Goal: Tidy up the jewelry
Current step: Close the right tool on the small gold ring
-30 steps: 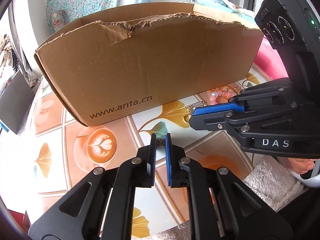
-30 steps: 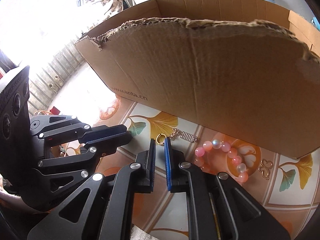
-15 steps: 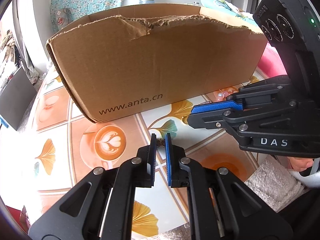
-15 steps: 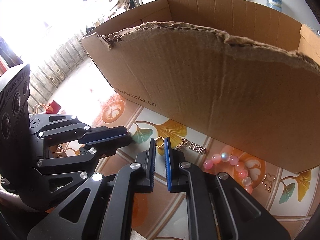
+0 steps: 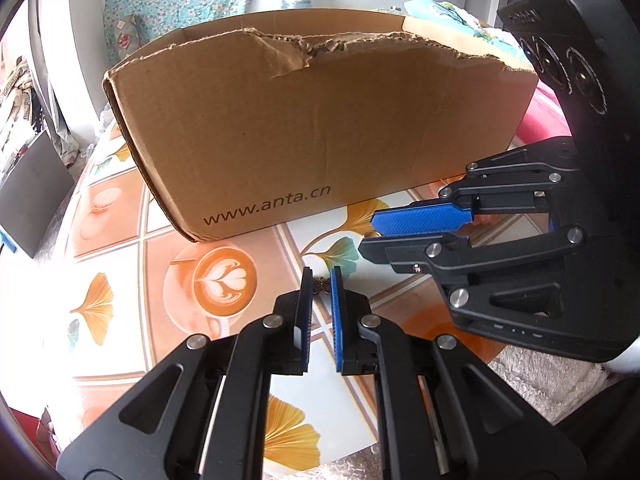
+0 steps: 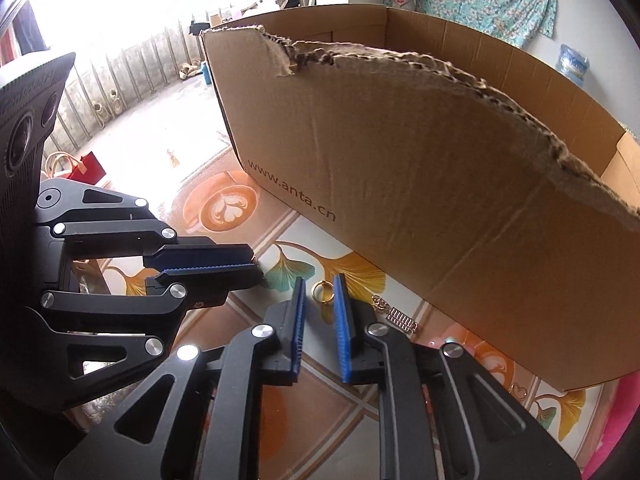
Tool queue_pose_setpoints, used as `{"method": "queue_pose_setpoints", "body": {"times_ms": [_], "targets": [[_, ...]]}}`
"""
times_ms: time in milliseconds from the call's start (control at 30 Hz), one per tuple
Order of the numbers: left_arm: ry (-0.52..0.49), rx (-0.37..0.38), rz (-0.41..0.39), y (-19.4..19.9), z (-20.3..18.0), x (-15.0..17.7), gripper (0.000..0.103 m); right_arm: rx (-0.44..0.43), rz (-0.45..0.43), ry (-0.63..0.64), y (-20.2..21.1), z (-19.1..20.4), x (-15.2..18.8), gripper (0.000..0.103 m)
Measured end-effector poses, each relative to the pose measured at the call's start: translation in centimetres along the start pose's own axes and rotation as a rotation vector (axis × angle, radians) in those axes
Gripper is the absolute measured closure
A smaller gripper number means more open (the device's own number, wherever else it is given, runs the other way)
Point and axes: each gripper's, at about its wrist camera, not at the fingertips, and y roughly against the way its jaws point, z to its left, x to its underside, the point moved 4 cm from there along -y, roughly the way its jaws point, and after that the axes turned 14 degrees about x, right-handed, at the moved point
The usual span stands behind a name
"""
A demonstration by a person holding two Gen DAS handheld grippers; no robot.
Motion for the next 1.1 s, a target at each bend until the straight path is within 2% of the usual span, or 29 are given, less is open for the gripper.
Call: {"method": "queue_pose_setpoints", "body": {"times_ms": [300, 433, 1100], "targets": [[0.003, 0.002, -0.004, 0.1, 0.2, 0.1, 0.095, 0.01, 0.001, -0.027, -0.3, 0.4, -0.3, 0.082], [0.005, 0.003, -0.007, 0.1, 0.1, 0.1, 0.095, -0.008, 0.005, -0.042, -0.3, -0.5, 0.0, 0.092], [0.011, -0.003, -0.017, 0.1, 0.2, 0.0, 0.095, -0.049, -0.01, -0.112, 1.3, -1.7, 0.7, 0.095]]}}
